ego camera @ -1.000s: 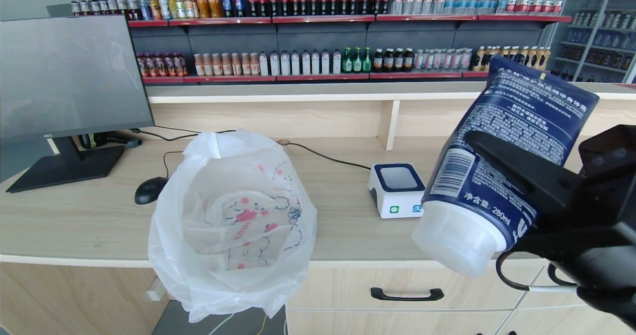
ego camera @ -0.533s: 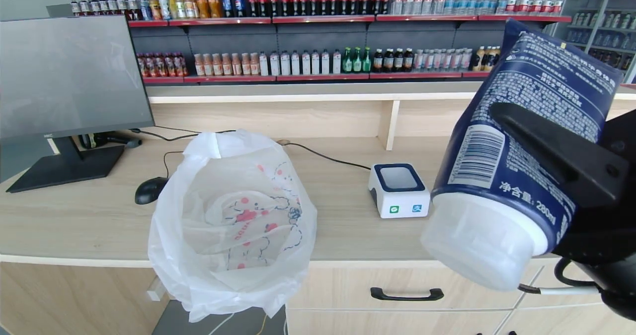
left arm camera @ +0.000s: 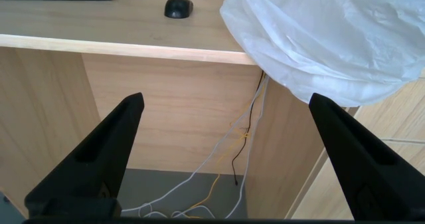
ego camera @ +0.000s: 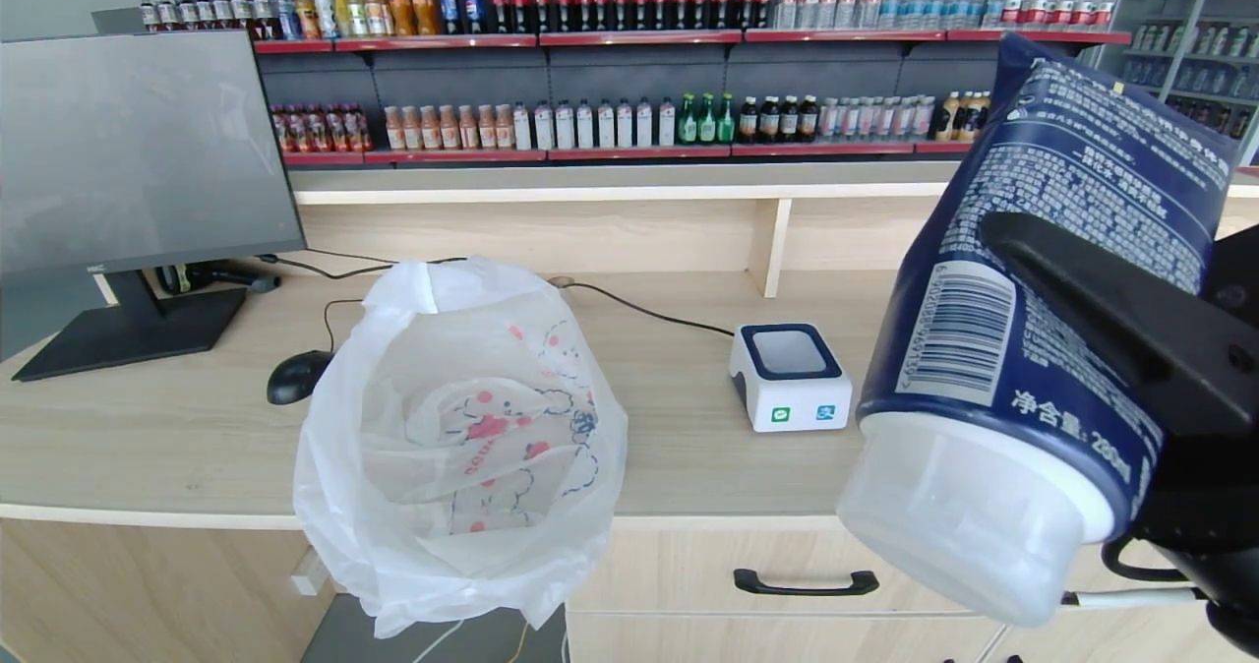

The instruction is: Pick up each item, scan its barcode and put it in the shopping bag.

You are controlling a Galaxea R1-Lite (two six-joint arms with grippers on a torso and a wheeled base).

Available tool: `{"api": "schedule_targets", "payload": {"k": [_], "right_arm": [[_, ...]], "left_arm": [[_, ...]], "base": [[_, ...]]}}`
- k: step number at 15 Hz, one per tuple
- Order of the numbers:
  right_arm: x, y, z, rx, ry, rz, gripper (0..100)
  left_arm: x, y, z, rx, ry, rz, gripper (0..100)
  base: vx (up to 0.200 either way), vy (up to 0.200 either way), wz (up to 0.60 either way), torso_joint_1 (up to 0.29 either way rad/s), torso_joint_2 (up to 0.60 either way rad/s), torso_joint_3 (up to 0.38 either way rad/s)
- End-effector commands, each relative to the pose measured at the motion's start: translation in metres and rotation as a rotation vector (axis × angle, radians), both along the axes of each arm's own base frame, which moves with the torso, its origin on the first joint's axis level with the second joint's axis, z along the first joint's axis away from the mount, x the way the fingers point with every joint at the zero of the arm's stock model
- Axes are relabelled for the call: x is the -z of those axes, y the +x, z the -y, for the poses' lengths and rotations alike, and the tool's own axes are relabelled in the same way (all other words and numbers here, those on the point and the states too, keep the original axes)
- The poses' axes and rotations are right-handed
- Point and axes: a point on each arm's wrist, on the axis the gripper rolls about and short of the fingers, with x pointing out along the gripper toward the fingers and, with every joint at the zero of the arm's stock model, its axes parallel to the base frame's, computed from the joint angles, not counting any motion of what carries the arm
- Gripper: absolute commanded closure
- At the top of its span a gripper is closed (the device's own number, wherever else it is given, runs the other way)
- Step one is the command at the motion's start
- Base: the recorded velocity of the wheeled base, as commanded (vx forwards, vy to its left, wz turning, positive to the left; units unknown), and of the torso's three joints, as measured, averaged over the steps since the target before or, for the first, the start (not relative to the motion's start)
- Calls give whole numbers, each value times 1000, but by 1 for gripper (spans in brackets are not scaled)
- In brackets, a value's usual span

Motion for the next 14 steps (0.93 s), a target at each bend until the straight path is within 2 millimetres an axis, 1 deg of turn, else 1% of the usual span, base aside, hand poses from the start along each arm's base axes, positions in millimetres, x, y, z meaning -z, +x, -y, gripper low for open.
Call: {"api": "schedule_targets", "payload": {"k": [1,10,12,14], "right_arm": [[0,0,-1,-3,0,0,100],[1,0,-1,-1,-6,1,100],[6,-1,0,17,-38,17,100],[18,-3,3,45,-102,30,100]], "left_arm": [[0,0,0,0,0,0,0],[0,0,0,0,0,0,0],[0,0,0,0,0,0,0],[0,0,0,0,0,0,0]], "base": [[0,0,0,0,0,0],[0,0,0,0,0,0],[0,0,0,0,0,0],[0,0,0,0,0,0]]}}
